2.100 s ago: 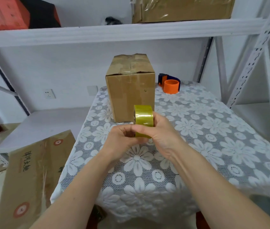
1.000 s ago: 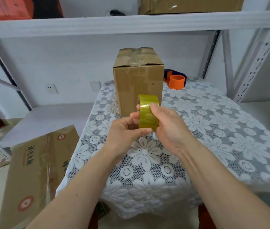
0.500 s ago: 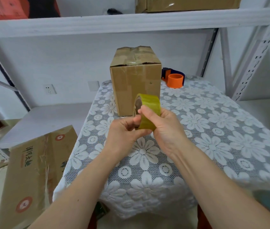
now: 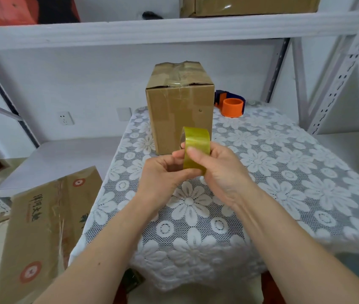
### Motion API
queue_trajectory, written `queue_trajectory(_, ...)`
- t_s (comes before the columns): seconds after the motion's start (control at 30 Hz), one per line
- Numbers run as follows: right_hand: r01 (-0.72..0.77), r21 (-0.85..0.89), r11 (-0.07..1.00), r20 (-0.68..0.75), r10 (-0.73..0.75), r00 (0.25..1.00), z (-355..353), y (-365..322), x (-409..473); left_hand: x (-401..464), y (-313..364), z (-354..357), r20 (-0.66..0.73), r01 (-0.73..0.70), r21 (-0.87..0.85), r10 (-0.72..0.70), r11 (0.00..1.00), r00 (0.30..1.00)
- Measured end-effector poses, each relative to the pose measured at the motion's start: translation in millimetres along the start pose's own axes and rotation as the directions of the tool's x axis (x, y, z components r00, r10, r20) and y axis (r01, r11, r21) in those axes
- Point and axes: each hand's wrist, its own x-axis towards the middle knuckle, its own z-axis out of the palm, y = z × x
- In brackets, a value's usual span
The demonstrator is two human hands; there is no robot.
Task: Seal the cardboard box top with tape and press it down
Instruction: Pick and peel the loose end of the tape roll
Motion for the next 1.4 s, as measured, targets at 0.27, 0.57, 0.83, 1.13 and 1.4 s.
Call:
queue_trajectory(0.27, -0.001, 0.036, 0.999, -0.020, 0.001, 1.000, -1, 1, 5, -2, 1, 4, -0.060, -0.007, 0.023, 0.008, 1.000, 0.998)
queue_trajectory(0.57, 0.015, -0.099, 0.995, -0.082, -0.023, 0.996, 1, 6, 3, 2, 4, 2, -0.103, 0.030, -0.085, -0.039, 0.996, 0.994)
queue_trajectory(0.83, -0.029, 0.007, 1.000, -0.014, 0.030, 0.999, -1, 2, 4, 1, 4, 0, -0.018, 0.096, -0.141, -0.100, 0.985, 0.995)
queue_trajectory(1.13, 0.017, -0.144, 0.989, 0.148, 0.005, 0.989, -7, 2, -1, 5, 6, -1, -0.053, 0.205, -0.230, -0.222, 0.951, 0.974)
queue_trajectory(1.4, 0.042, -0.208, 0.977, -0.032, -0.050, 0.998, -3, 1, 1, 6, 4, -2, -0.002, 0.155, -0.264, -0.161, 0.952, 0.987)
